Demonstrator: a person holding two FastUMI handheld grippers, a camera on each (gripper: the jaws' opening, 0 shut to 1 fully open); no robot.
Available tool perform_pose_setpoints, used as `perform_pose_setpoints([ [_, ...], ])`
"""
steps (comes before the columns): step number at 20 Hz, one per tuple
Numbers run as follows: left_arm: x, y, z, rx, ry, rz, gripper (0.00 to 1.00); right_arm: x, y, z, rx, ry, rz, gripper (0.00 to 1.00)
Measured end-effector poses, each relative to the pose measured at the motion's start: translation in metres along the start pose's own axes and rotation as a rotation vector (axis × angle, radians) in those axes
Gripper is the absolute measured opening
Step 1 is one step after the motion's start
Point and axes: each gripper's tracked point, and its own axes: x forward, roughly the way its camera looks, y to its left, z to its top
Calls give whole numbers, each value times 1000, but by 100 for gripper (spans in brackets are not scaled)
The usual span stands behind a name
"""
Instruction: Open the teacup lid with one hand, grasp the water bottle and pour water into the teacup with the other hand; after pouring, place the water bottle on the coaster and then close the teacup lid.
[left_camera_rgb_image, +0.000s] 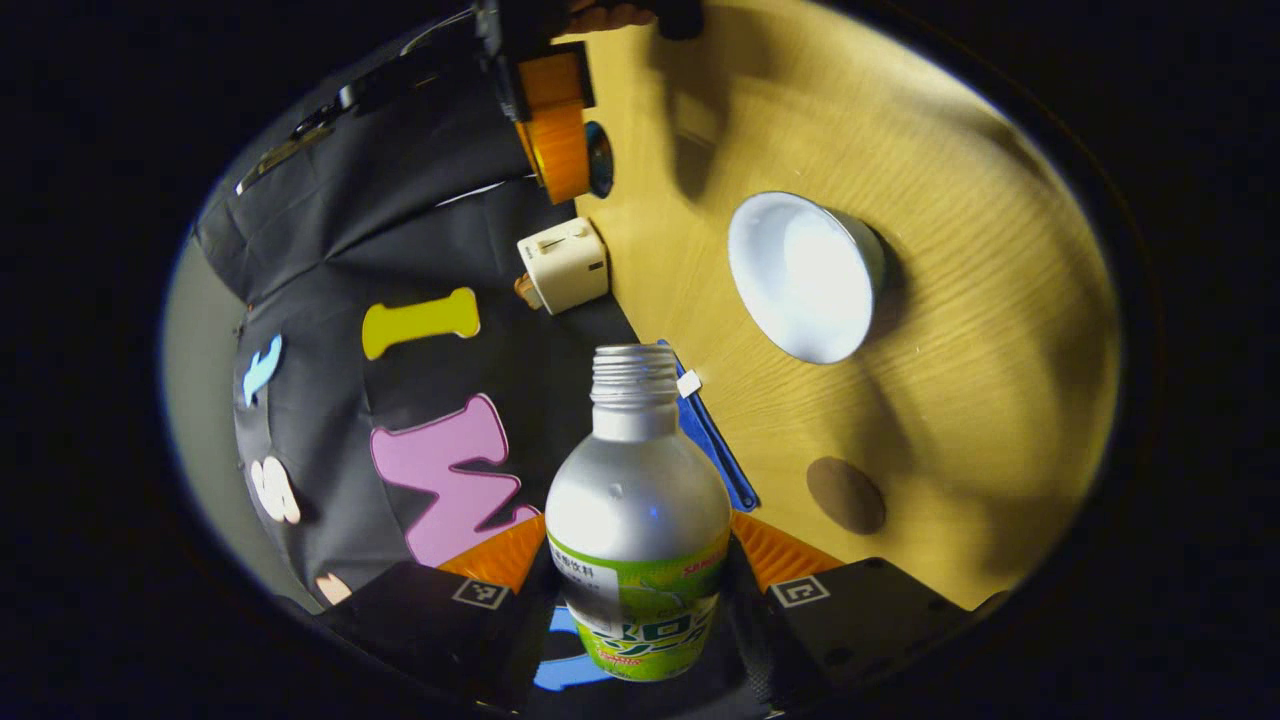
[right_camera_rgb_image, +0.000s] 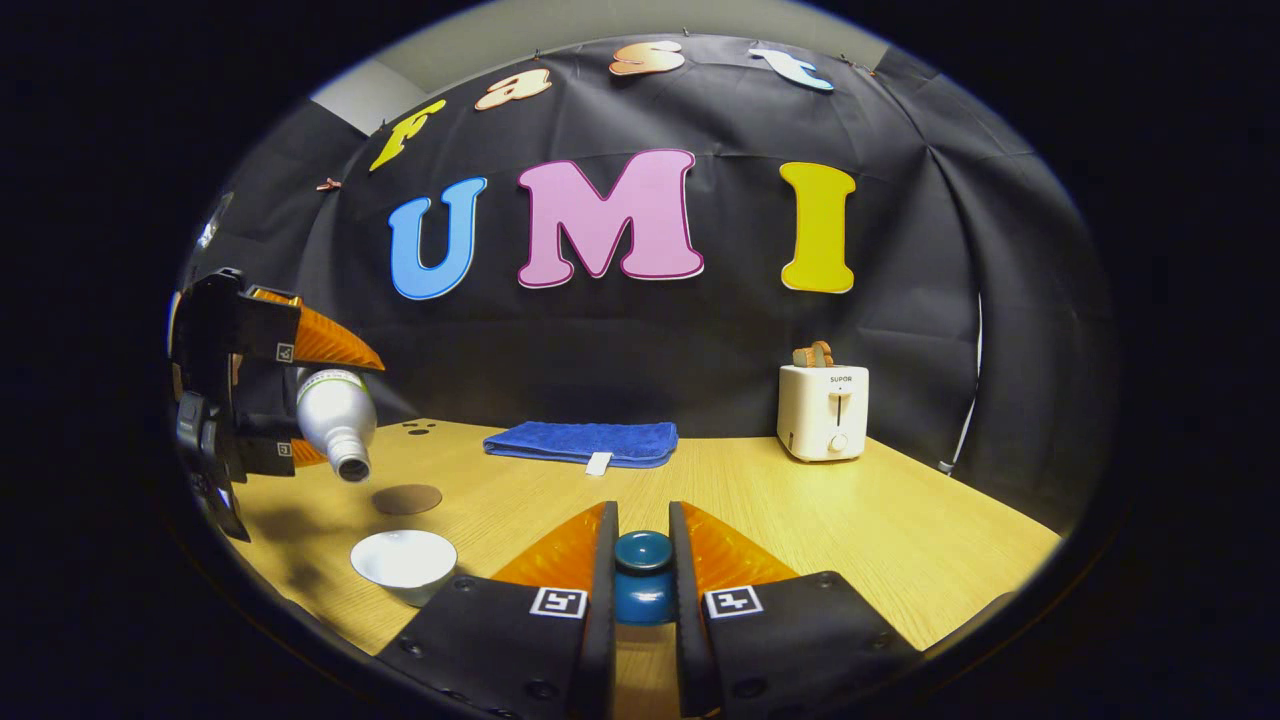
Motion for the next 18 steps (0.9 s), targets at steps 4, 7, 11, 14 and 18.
perform_pose_setpoints([
  [4,-21,-6,1,-408,15,65,79,0,0,0,0,0,0,28],
  [7,-44,-5,-10,-731,49,135,79,0,0,0,0,0,0,28],
  [11,-62,-9,-28,-1191,85,214,79,0,0,0,0,0,0,28],
  [14,-61,-5,-49,-1481,80,278,79,0,-4,-1,0,0,-18,28],
  [18,-46,-15,-59,-1744,74,328,79,0,-9,0,-2,0,-42,28],
])
